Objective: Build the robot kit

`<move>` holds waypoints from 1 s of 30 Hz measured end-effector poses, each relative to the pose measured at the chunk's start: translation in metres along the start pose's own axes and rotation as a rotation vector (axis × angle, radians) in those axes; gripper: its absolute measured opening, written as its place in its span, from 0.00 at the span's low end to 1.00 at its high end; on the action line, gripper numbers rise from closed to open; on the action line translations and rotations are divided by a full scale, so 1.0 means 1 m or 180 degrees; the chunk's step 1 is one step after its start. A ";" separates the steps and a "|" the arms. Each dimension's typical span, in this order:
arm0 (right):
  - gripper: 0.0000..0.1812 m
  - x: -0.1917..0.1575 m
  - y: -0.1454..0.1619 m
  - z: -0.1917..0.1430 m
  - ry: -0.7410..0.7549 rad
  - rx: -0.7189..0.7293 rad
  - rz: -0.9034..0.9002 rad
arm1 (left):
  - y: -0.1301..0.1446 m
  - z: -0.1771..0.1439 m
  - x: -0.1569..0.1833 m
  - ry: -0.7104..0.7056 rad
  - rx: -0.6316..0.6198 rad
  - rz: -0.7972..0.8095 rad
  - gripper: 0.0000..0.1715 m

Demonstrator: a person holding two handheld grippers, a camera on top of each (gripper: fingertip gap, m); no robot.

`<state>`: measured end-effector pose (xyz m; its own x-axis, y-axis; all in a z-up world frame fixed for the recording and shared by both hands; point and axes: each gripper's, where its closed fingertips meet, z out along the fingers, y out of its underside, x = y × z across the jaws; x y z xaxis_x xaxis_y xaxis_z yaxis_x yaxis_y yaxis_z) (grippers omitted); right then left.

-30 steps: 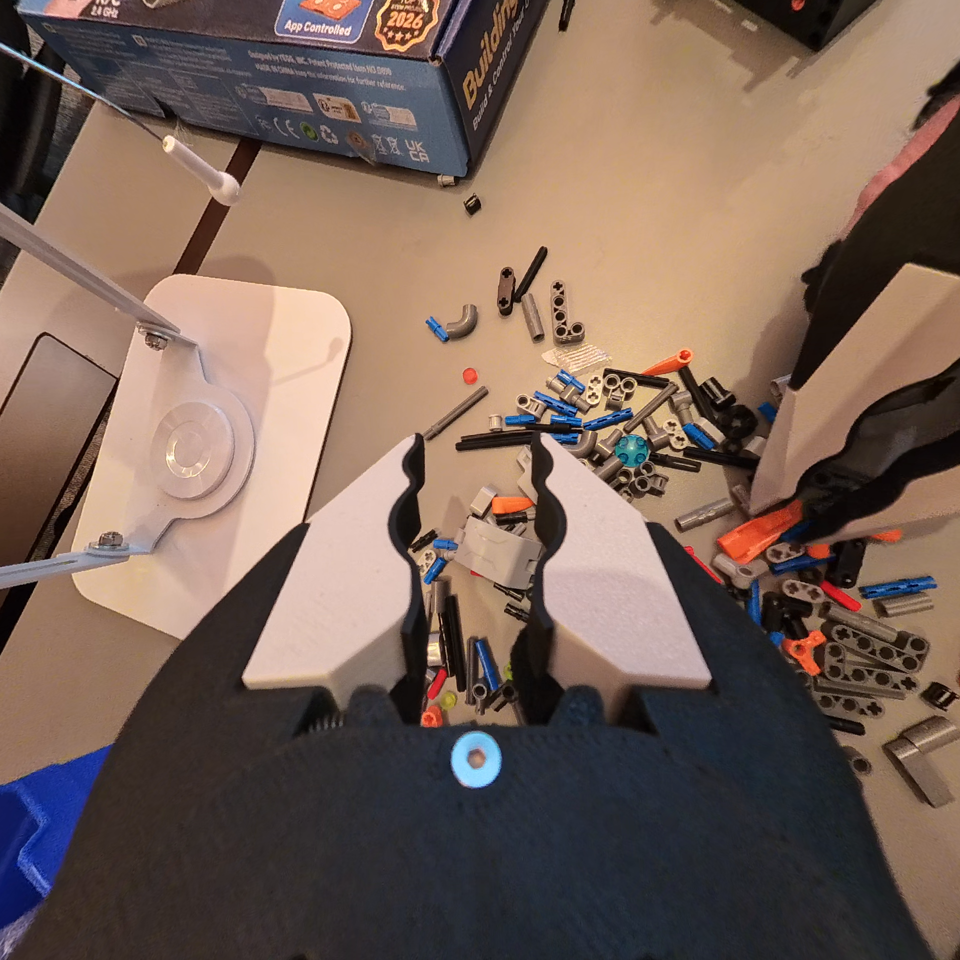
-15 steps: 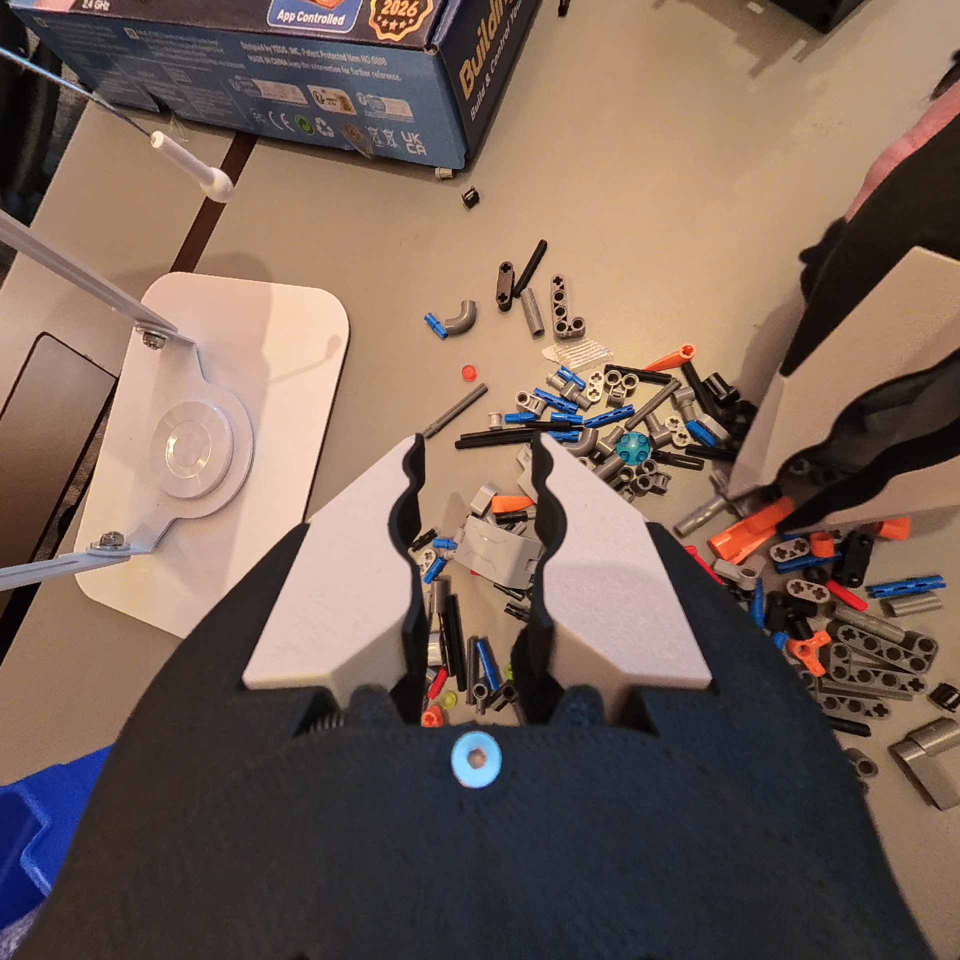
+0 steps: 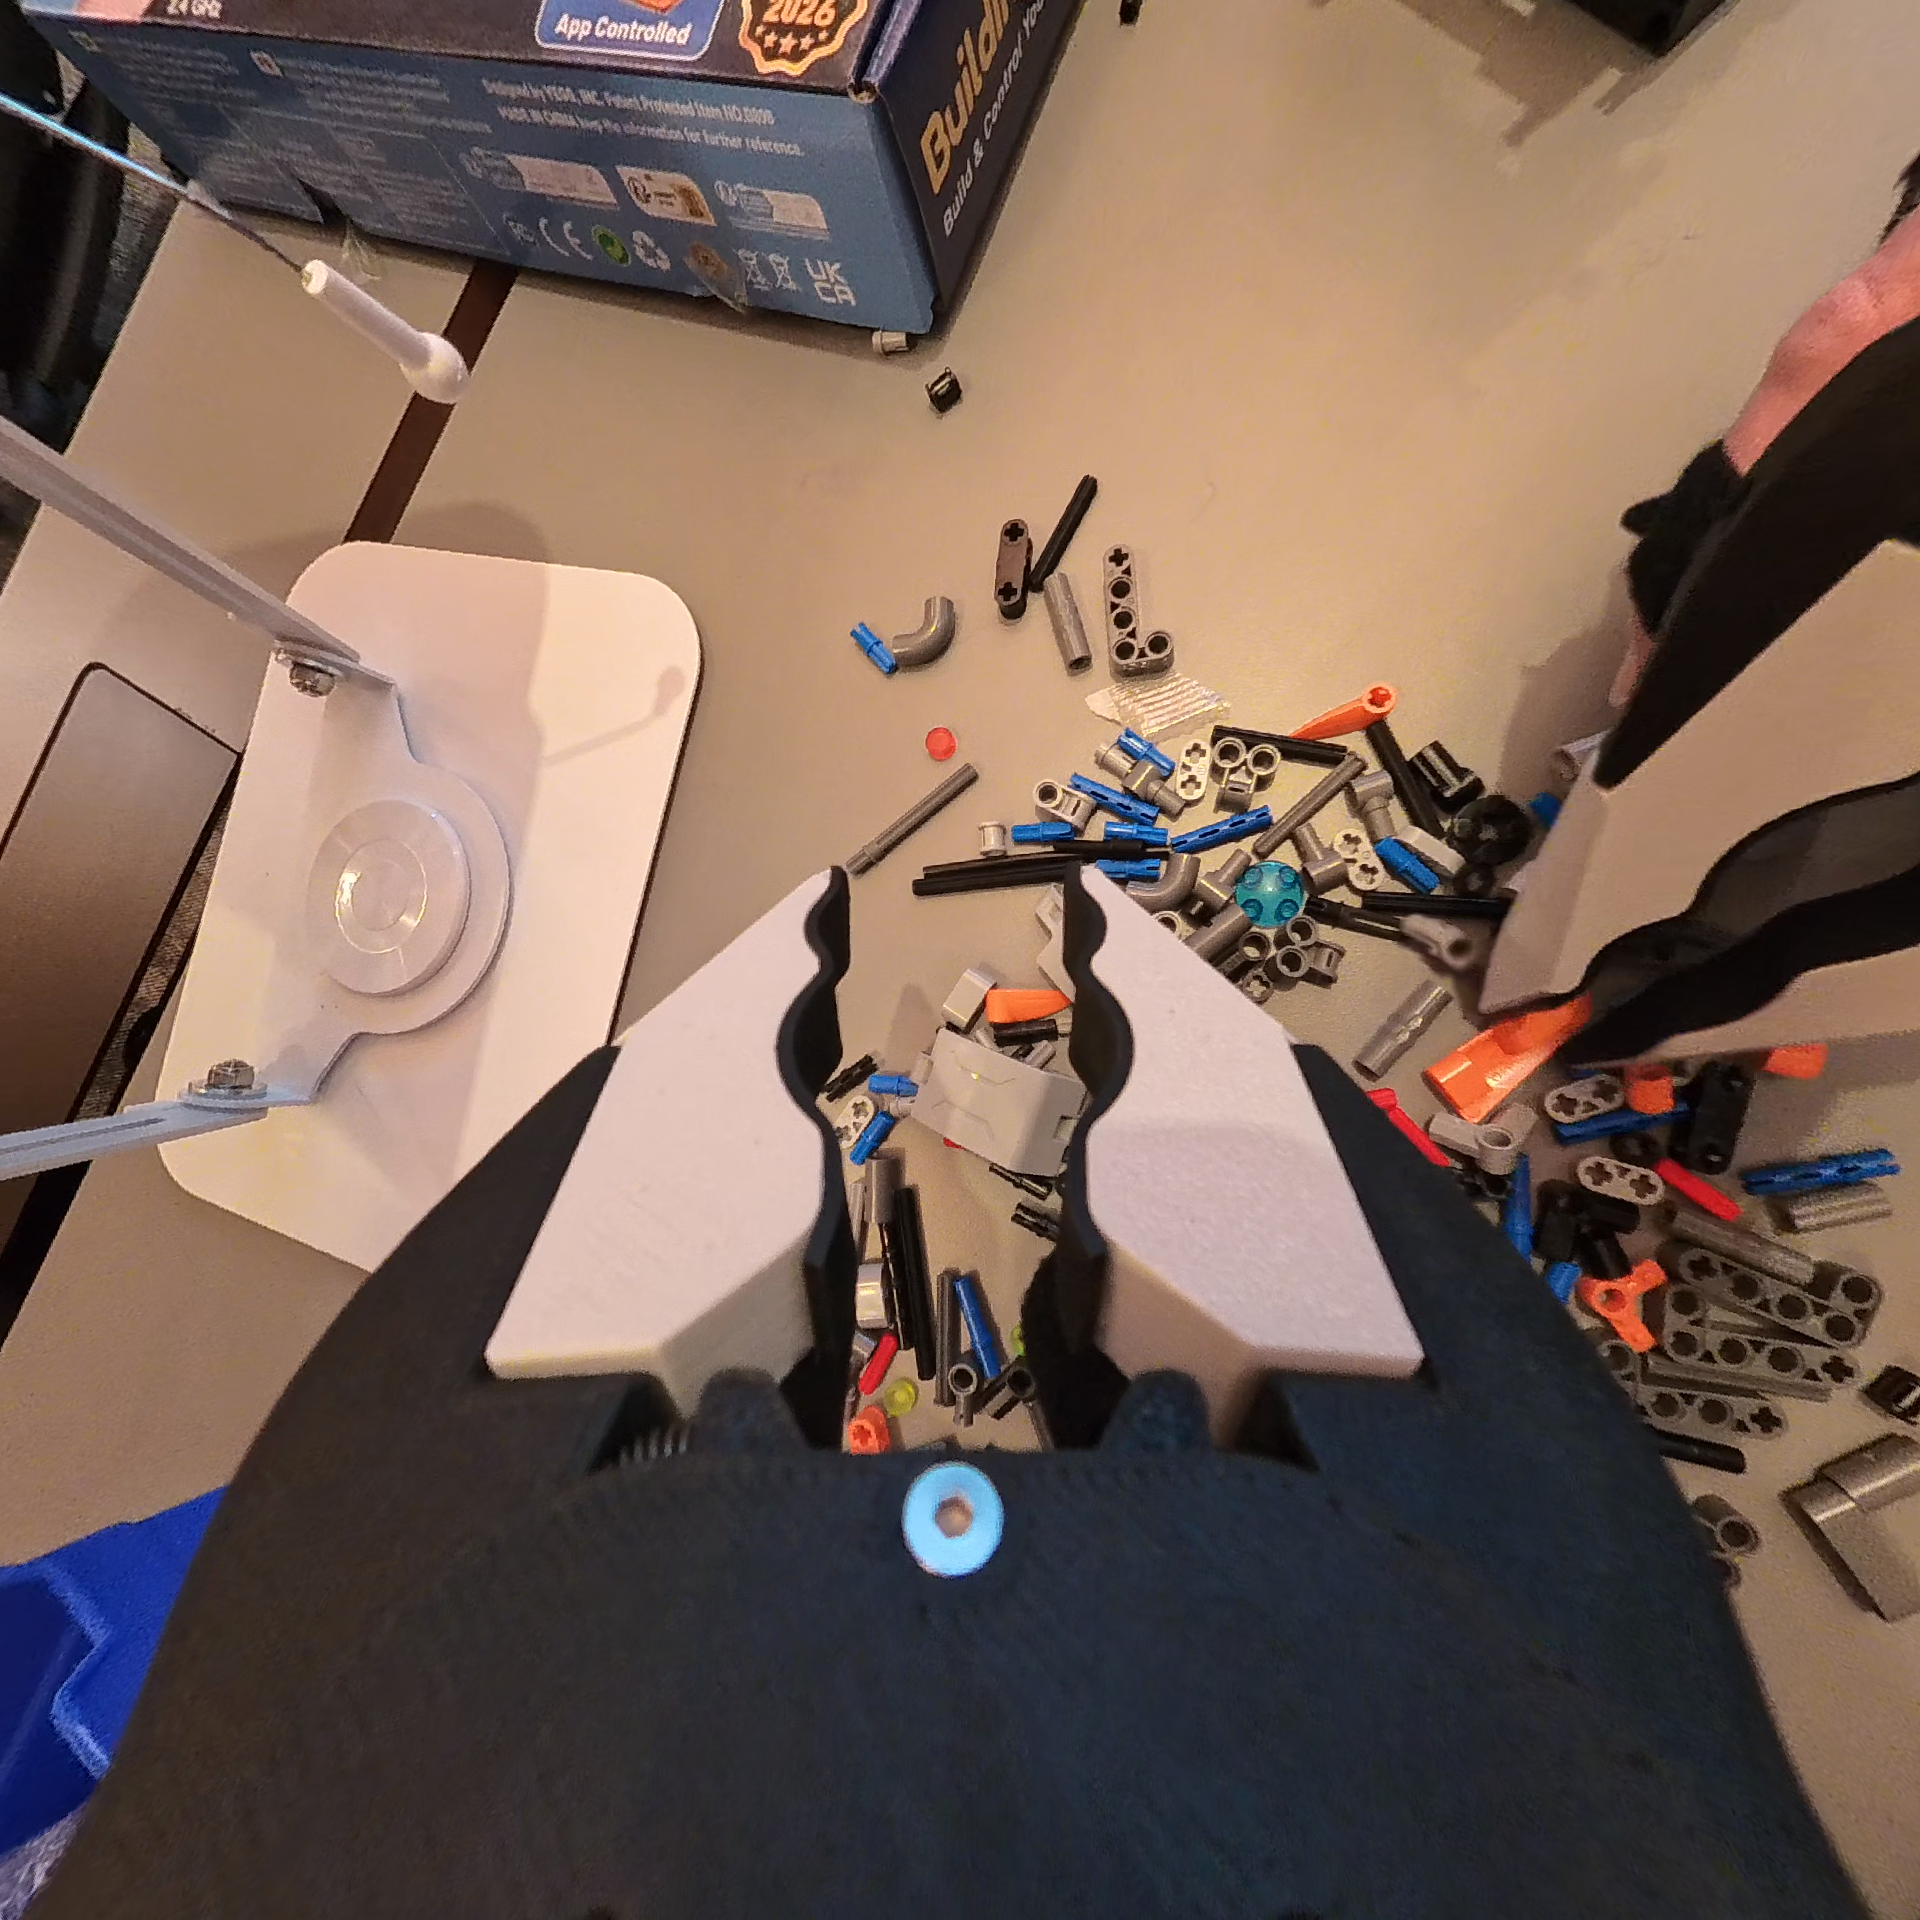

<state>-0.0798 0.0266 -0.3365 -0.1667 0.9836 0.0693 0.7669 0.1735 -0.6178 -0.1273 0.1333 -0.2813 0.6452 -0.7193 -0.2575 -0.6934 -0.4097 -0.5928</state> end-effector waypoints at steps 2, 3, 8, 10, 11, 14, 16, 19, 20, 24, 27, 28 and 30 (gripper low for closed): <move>0.05 -0.001 0.000 0.001 -0.0052 0.0006 0.0040 | 0.000 0.000 0.000 -0.0003 -0.0006 0.0007 0.23; 0.05 -0.001 0.000 0.001 -0.0048 0.0003 0.0051 | 0.000 0.000 0.000 -0.0002 -0.0004 0.0009 0.23; 0.04 0.003 -0.004 -0.003 -0.0057 0.0143 0.0152 | -0.001 -0.001 0.001 0.0016 0.0017 -0.0002 0.23; 0.04 0.006 -0.011 -0.012 -0.0107 0.0346 0.0271 | -0.002 -0.003 0.001 0.0052 0.0060 -0.0028 0.23; 0.04 0.009 -0.015 -0.018 -0.0116 0.0464 0.0345 | -0.005 -0.005 0.004 0.0142 0.0131 -0.0071 0.23; 0.04 0.025 -0.025 -0.039 -0.0110 0.0890 0.0642 | -0.022 -0.018 0.016 0.0622 0.0539 -0.0352 0.22; 0.03 0.037 -0.033 -0.057 -0.0144 0.1269 0.0899 | -0.031 -0.030 0.025 0.1009 0.0777 -0.0519 0.22; 0.04 0.054 -0.041 -0.083 -0.0168 0.1820 0.1218 | -0.038 -0.039 0.029 0.1291 0.0986 -0.0713 0.23; 0.04 0.059 -0.043 -0.090 -0.0151 0.1958 0.1291 | -0.041 -0.041 0.031 0.1388 0.1054 -0.0762 0.23; 0.04 0.072 -0.043 -0.107 0.0076 0.2184 0.1342 | -0.054 -0.048 0.043 0.1782 0.1294 -0.0903 0.20; 0.04 0.070 -0.047 -0.111 0.0190 0.2218 0.1210 | -0.064 -0.052 0.054 0.2002 0.1420 -0.0925 0.19; 0.04 0.069 -0.049 -0.111 0.0211 0.2219 0.1167 | -0.066 -0.051 0.057 0.2026 0.1429 -0.0926 0.18; 0.04 0.067 -0.050 -0.111 0.0256 0.2215 0.1105 | -0.068 -0.048 0.062 0.2059 0.1436 -0.0915 0.14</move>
<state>-0.0613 0.0896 -0.2141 0.0775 0.9811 -0.1775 0.1977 -0.1896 -0.9618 -0.0555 0.0900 -0.2199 0.3704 -0.8575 0.3571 -0.2465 -0.4615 -0.8522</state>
